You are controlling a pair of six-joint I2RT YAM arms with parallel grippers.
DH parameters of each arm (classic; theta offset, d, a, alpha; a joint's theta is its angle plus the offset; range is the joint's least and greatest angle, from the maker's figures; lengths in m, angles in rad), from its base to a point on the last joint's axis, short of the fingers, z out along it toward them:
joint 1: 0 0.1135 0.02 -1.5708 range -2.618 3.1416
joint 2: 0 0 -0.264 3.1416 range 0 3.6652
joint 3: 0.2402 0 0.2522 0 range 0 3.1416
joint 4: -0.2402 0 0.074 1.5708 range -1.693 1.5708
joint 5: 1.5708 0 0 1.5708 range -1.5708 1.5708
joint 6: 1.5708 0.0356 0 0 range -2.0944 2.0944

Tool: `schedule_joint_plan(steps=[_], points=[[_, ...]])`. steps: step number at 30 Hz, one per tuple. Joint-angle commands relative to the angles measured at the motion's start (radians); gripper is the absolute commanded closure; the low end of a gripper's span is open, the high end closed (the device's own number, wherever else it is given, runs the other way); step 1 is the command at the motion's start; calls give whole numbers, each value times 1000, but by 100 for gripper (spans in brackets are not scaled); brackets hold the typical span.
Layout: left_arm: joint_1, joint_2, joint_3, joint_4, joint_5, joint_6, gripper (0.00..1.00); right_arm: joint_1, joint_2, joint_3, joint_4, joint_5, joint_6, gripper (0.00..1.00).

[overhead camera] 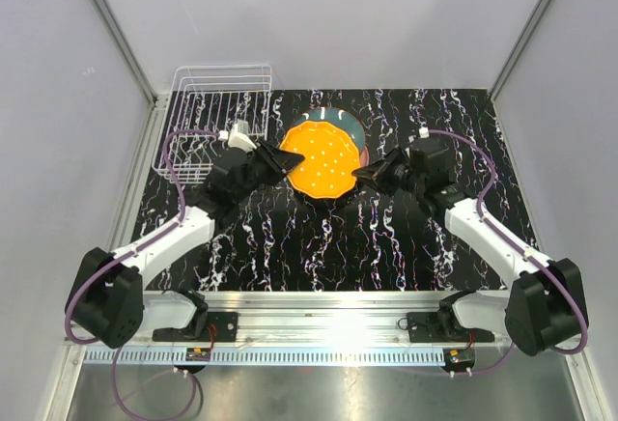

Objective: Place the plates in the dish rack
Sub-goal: Pass the plate from the right arm to the left, then insert the plate into the dish rack

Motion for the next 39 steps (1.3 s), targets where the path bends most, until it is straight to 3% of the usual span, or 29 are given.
schedule_joint_plan(steps=[1,3,8,13,15,16,19,27,32,39], points=[[-7,-33,36,40,40,57,87,25,-30,58,160,-40,13,100],[-7,-52,57,-26,37,101,99,25,-29,84,139,-31,-4,100],[-9,-107,157,-242,-34,229,100,25,-18,121,142,-52,-28,98],[-7,-200,203,-300,-104,309,100,37,-11,67,229,-81,19,80],[-7,-233,188,-282,-110,321,100,40,-6,59,261,-96,32,69],[-7,-237,185,-279,-110,327,100,45,-3,63,264,-103,32,59],[-7,-239,191,-303,-150,371,100,46,6,82,275,-138,33,50],[-7,-271,160,-349,-256,404,100,52,22,110,301,-189,46,43],[-7,-288,229,-403,-307,479,100,52,-18,159,173,-155,-42,38],[2,-302,386,-494,-512,758,100,52,-99,227,-50,-94,-192,34]])
